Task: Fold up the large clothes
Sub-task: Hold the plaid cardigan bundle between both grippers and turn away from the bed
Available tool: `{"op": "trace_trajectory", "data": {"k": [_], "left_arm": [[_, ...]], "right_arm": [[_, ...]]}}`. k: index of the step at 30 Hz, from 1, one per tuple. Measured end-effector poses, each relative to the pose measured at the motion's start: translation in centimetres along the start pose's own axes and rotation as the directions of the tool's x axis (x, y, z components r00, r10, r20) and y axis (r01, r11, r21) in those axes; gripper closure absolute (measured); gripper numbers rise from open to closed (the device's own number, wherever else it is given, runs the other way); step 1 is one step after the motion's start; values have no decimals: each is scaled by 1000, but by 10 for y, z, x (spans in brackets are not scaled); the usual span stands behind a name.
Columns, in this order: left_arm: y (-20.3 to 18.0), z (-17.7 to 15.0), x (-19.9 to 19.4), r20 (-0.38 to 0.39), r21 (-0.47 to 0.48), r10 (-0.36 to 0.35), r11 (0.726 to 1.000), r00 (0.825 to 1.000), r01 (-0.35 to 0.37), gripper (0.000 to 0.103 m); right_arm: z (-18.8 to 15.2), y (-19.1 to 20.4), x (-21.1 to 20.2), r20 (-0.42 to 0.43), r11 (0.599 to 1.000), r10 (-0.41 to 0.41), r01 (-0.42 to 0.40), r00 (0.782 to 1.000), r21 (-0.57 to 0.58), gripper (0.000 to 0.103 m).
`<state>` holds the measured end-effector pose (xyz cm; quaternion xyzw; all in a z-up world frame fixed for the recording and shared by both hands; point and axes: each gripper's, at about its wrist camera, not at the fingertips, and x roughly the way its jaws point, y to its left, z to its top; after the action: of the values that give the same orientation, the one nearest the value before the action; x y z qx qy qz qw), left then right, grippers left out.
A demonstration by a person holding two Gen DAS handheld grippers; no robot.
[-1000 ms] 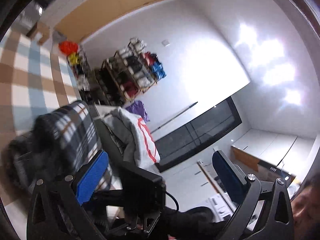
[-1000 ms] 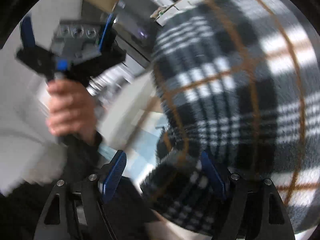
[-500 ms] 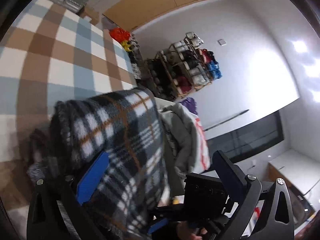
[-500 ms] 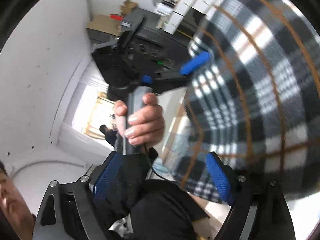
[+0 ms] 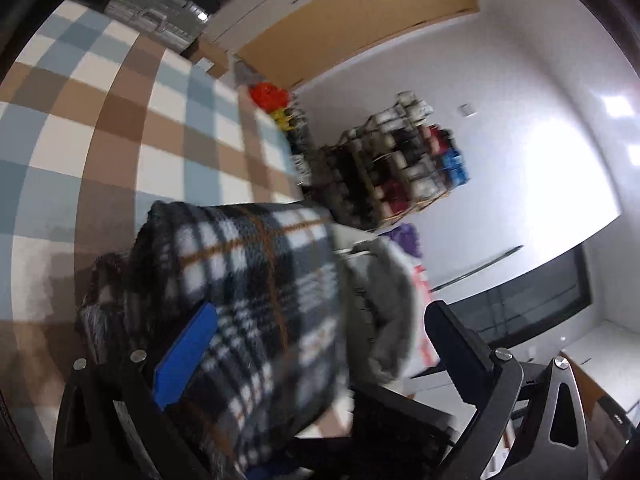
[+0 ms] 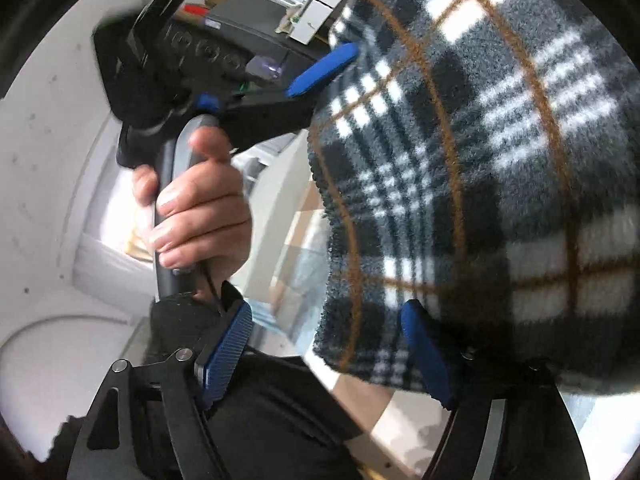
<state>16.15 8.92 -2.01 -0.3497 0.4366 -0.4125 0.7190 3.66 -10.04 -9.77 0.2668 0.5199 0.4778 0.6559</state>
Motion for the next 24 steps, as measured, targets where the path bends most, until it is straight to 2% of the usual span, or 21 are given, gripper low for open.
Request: {"op": "trace_trajectory", "data": {"k": [1,2,4,7,9,11,13,15,16,19,22,24], "left_arm": [[-12,-6,-13,19,28,-52,998,998,51,2],[-20,-12,-18,20,49,-74,996,997,73,2],[-35,-26,-22,2,94,-90,991,996,90,2],[-37,-39,-13,-44,96,-78,992,996,82,2],[-32,-44,2,-93,95,-27,995,995,35,2],[-23,-48,17,-130,102,58,994,990,-45,2],[-13,-46,27,-138,97,133,988,981,-120,2],[1,-43,31,-130,79,179,982,975,-170,2],[8,-40,33,-133,55,190,981,973,-184,2],[15,-34,32,-127,30,204,979,971,-202,2],[16,-28,26,-92,8,229,973,969,-229,2],[14,-29,18,-75,-17,217,976,973,-219,2]], "right_arm": [[-2,1,-6,5,999,30,-30,1000,12,22],[-2,2,-17,20,998,65,-65,998,18,19],[-2,7,-42,84,991,130,-132,988,16,0],[-1,7,-90,218,968,248,-253,944,-7,0],[-2,0,-118,313,952,292,-307,904,-3,0],[2,-12,-132,386,956,262,-293,885,22,0],[2,-25,-137,405,971,170,-222,898,85,0],[0,-32,-122,388,977,77,-147,919,155,0],[1,-42,-115,360,970,71,-148,930,192,0],[6,-55,-115,318,954,106,-186,942,234,0],[1,-53,-92,211,950,85,-143,974,276,0],[-1,-44,-85,199,955,44,-100,979,281,0]]}}
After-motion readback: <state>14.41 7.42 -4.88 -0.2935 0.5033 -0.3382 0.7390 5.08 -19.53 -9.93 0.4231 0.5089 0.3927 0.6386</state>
